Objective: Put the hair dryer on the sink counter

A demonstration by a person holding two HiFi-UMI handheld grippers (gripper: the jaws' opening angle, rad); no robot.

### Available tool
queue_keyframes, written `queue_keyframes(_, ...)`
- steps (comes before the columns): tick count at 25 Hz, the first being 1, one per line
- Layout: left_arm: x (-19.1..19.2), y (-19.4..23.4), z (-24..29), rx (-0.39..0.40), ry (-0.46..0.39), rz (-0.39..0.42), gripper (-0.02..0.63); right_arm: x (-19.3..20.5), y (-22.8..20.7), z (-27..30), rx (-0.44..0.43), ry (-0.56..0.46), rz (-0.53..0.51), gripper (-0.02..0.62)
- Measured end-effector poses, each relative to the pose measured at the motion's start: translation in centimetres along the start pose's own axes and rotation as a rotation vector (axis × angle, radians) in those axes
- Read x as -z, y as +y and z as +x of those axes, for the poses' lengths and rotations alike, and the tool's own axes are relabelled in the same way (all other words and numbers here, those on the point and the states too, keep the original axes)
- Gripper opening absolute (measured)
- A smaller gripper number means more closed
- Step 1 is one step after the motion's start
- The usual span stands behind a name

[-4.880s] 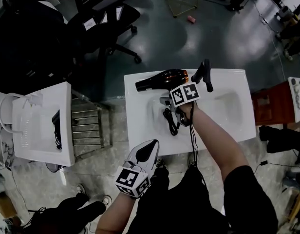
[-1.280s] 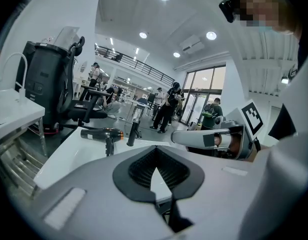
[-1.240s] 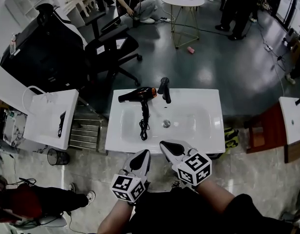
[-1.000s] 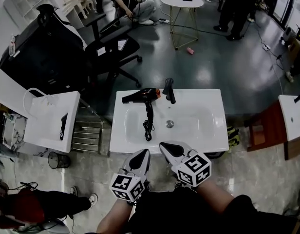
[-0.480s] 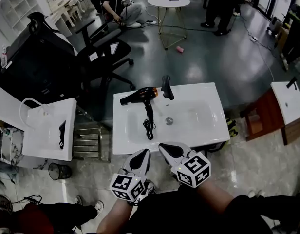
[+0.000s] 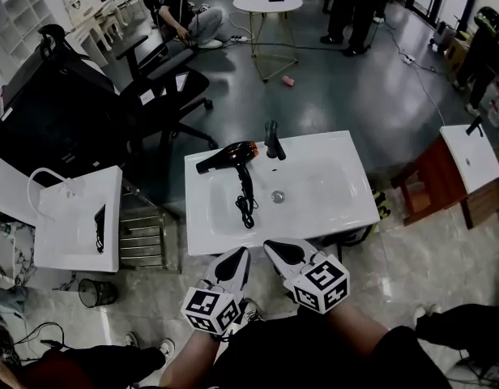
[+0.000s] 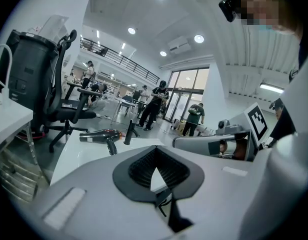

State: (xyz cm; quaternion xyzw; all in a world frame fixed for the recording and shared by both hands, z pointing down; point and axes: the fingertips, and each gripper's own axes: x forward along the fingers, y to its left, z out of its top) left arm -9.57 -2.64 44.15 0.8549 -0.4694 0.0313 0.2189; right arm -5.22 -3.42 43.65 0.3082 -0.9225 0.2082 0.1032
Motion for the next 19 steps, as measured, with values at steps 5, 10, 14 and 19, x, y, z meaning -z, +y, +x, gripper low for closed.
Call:
queue_keyframes(5,0.26,0.18,-0.47,0.013,0.005,-0.003,0.003,0.17,0.44,0.09,0.014,0.004,-0.003,0.000)
queue_keyframes(10,0.25,0.42,-0.65,0.022,0.004,-0.003,0.003,0.14,0.69,0.38,0.020,0.009,-0.012,0.000)
queue_keyframes(14,0.11,0.51,-0.73,0.025,0.006,-0.001,0.003,0.01,0.85,0.49,0.022,0.009,-0.014,0.000)
queue_keyframes(19,-0.09,0.82,-0.82,0.030,0.004,0.000,0.003,-0.12,1.03,0.89,0.023,0.011,-0.019,0.000)
